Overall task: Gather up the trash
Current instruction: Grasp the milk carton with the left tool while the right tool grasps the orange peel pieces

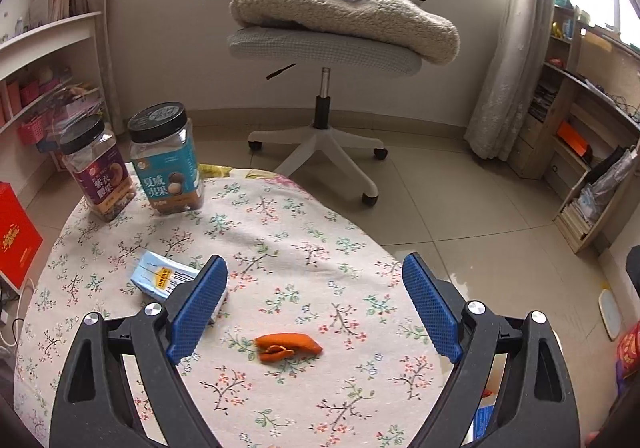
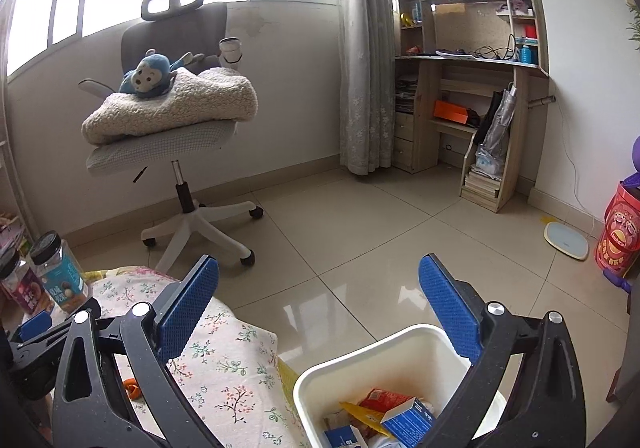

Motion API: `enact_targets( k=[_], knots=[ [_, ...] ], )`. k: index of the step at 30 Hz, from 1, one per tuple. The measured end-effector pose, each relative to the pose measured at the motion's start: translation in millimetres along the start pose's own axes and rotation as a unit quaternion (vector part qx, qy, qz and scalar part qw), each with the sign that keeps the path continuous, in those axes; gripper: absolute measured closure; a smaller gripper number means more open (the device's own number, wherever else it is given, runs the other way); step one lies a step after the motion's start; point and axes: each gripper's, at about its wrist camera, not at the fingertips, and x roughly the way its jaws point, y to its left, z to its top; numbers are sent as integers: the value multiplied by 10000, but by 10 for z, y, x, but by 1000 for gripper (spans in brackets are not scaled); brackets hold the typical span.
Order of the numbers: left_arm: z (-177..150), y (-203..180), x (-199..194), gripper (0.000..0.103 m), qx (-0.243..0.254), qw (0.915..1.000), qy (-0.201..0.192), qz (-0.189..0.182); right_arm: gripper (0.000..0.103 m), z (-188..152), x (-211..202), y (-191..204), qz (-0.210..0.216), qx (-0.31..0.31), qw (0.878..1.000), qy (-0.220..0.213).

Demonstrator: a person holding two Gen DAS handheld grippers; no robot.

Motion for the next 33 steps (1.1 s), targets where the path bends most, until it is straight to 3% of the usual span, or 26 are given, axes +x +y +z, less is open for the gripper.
enact_targets(
  k=[4,8,13,17,19,22,25,28,33],
  knots=[
    [41,497,395,16,-559,9955,381,663,7,-64,84,339,180,-328,9993,93],
    [20,1021,820,16,-1386,9796,922,1127,7,-142,155,641,326,-688,9969,207],
    [-103,1467,1243,16,-2272,9545,1491,1227,7,-277,341,955,512,-1130,9904,605],
    [-186,1646,1529,16,-2516,9395,1944,1276,7,-417,595,1199,903,-1476,9774,1213],
    [-206,1665,1596,16,-2444,9405,2003,1247,7,-523,698,1297,1076,-1674,9691,1457],
    [-279,1667,1651,30,-2331,9404,2236,1065,7,-718,820,1508,1334,-2186,9504,1762],
    [-283,1602,1562,40,-1965,9520,2163,906,7,-934,873,1728,1710,-2734,9253,1998],
    [-272,1621,1410,43,-1768,9604,2010,769,7,-1116,898,1939,2120,-3147,8999,2150],
    [-228,1671,1030,43,-1365,9753,1607,663,10,-1314,967,2227,2495,-3361,8758,2401]
  ],
)
